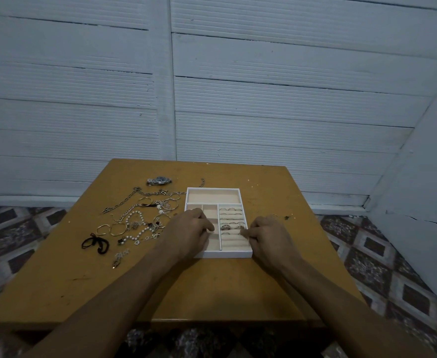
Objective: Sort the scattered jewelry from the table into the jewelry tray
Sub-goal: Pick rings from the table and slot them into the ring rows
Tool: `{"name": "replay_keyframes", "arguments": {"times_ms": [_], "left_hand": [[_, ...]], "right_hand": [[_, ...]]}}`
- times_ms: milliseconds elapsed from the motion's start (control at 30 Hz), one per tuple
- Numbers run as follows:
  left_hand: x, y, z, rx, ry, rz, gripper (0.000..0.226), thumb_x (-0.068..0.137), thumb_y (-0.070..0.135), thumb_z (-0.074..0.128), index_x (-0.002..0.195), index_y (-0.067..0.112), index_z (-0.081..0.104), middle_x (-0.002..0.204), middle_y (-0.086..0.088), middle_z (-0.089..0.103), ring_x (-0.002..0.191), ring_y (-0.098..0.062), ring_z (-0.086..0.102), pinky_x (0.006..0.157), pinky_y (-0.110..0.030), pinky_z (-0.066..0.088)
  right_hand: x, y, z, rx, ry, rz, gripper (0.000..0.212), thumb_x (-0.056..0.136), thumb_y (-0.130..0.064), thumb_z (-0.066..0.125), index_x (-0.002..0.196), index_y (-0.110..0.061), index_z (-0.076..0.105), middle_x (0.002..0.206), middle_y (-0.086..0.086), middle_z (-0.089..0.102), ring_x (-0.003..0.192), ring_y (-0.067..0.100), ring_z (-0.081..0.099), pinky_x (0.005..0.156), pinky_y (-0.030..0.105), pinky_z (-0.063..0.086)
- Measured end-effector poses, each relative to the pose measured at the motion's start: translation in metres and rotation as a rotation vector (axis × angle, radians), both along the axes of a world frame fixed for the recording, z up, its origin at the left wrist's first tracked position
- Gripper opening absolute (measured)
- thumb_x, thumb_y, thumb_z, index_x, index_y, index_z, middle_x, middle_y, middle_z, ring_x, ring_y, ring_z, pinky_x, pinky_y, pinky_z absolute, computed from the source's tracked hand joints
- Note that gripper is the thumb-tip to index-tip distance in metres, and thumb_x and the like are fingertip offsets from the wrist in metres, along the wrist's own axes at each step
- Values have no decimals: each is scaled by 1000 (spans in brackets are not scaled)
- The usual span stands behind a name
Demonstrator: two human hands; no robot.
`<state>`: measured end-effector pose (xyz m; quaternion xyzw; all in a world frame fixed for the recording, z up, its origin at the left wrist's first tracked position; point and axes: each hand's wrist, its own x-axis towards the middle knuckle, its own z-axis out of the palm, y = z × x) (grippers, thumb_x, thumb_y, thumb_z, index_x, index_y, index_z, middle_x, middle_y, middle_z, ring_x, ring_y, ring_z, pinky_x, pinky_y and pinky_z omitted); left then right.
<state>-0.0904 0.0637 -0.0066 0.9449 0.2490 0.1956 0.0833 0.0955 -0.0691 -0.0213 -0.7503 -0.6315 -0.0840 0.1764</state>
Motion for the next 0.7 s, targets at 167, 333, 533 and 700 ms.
{"name": "replay_keyframes", "arguments": {"times_ms": [167,333,533,700], "left_hand": [[6,3,4,15,9,-1,27,91,18,54,111,22,72,107,2,63,99,-16,57,80,-29,47],[30,-4,14,27,18,-42,27,92,24,54,112,24,71,106,2,63,102,-18,55,80,-32,45],[88,-18,29,16,115,-73,30,94,31,52,120,25,66,119,-2,61,112,-22,50,90,-36,45],[140,-26,25,-25,220,-22,35,91,43,57,121,25,65,122,-3,62,114,-23,51,92,-37,47]], "right_hand": [[3,1,-2,-5,33,-13,27,93,-20,55,114,-20,72,93,4,67,89,24,56,74,35,44],[8,-6,7,-17,245,-58,27,95,-25,53,116,-22,69,100,-3,67,88,12,56,75,31,49],[42,-16,21,47,465,-256,21,94,-17,55,104,-18,73,108,-3,70,88,8,58,72,16,43],[72,-32,23,8,509,-360,20,92,-18,55,103,-21,72,106,-3,70,88,9,59,73,21,43]]}}
